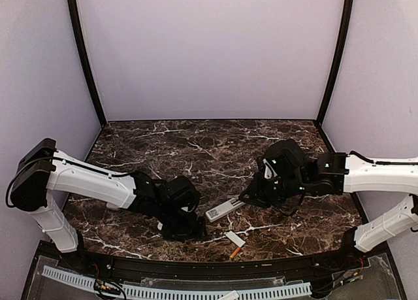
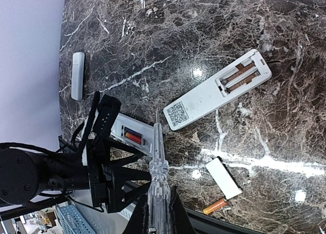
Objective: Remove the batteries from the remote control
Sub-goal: Adjust the remote control without the battery cover at the center of the board.
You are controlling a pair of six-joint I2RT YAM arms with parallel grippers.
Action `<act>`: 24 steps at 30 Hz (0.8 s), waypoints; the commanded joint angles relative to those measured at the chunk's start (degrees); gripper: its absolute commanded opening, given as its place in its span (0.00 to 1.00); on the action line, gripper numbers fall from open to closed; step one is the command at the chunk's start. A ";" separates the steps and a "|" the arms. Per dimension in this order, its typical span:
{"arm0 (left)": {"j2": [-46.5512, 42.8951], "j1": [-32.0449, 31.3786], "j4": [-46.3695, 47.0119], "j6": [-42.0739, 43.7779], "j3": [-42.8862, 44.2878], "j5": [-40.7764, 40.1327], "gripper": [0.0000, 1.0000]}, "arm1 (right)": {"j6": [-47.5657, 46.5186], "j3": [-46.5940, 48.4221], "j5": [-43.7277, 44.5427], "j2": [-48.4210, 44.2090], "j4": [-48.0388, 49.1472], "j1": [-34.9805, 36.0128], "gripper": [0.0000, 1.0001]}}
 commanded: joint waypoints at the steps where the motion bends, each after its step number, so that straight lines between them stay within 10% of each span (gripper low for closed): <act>1: 1.98 -0.13 3.63 4.38 3.26 -0.30 0.85 | -0.20 2.11 1.05 0.14 -0.48 0.49 0.00; 24: -15.22 4.51 -6.51 6.47 -3.63 -4.63 0.88 | -9.00 2.72 -1.24 -1.00 -3.84 1.80 0.00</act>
